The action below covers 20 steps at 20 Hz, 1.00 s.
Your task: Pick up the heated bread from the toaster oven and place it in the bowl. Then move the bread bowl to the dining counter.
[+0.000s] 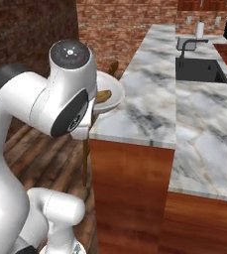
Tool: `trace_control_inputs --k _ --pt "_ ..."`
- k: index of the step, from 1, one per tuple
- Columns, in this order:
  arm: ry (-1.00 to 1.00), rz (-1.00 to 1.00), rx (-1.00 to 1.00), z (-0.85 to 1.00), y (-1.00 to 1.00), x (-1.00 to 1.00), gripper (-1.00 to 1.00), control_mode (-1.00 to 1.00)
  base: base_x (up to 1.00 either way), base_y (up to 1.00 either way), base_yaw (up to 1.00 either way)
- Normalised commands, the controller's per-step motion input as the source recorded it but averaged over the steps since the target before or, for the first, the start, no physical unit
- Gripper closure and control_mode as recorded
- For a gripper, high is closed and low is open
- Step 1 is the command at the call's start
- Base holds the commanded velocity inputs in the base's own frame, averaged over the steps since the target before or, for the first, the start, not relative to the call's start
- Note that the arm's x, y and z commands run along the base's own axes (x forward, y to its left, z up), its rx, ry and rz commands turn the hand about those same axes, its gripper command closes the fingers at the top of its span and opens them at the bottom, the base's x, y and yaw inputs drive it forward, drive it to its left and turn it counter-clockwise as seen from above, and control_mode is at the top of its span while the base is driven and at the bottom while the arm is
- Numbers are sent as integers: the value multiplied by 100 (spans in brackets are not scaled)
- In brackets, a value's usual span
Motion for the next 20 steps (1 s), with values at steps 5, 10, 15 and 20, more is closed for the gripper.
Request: trace_control_inputs --k 5,10,15,20 --pt "6 -30 -4 -21 -32 100 100 -100 0 0 0" --pt "7 -27 0 -22 -3 100 100 -100 0 0 0" --pt "12 -12 0 -42 -1 100 100 -100 0 0 0" --pt "12 -6 0 -36 -1 99 100 -100 0 0 0"
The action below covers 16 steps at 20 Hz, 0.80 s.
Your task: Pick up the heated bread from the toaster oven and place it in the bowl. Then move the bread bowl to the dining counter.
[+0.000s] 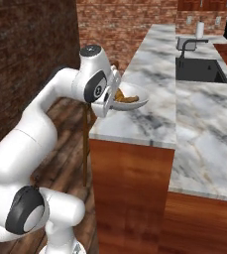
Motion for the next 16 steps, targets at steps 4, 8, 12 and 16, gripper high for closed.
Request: trace_control_inputs --k 4,8,12,16 --pt "5 0 0 -40 -2 64 100 -100 0 0 0" --pt "0 0 0 -45 0 66 100 -100 0 0 0" --pt "-6 0 -2 -44 -1 52 100 -100 0 0 0" --pt "-1 0 -7 -54 -3 2 100 -100 0 0 0"
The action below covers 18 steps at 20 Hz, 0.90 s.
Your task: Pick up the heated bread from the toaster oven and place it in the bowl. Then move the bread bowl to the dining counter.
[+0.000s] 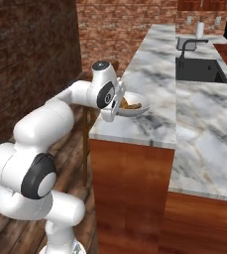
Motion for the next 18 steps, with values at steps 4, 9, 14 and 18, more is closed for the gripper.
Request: trace_control_inputs --k 4,9,14,18 --pt "0 -6 -1 -22 0 7 100 -100 0 0 0" --pt "0 -14 0 0 -1 16 -100 -100 0 0 0" --pt "-5 -8 0 40 10 -46 -100 -100 0 0 0" --pt "-22 0 -5 56 36 -97 -100 -100 0 0 0"
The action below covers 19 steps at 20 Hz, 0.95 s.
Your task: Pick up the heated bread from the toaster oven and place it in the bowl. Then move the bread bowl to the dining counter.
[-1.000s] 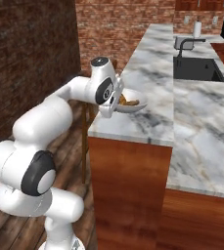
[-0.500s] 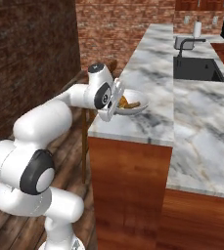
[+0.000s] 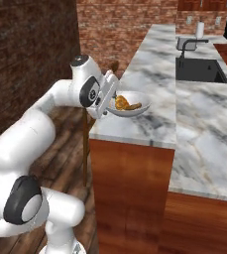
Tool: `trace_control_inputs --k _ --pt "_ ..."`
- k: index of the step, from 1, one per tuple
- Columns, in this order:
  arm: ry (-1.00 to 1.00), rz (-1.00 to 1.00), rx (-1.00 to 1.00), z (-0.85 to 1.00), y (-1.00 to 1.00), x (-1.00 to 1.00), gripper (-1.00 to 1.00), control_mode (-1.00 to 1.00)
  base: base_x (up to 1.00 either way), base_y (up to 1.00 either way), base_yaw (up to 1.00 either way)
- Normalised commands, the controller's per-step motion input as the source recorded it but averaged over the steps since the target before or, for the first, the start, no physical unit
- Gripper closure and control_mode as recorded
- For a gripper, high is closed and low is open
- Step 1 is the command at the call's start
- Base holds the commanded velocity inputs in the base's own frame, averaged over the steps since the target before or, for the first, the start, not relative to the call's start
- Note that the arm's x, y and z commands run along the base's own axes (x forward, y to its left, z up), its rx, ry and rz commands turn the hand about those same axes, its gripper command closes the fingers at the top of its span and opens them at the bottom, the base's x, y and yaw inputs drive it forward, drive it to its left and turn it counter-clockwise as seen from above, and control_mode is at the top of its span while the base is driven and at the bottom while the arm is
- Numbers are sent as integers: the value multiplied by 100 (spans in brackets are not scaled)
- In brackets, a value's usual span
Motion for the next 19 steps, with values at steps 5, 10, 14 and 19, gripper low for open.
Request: trace_control_inputs --k 5,10,14,19 --pt "-34 0 -10 41 71 -100 -100 -100 0 0 0" --pt "-36 5 -18 1 100 -100 -100 -100 0 0 0" --pt "-31 12 -22 -2 100 -100 -100 -100 0 0 0" --pt "-28 16 -22 -8 100 -100 -100 -100 0 0 0"
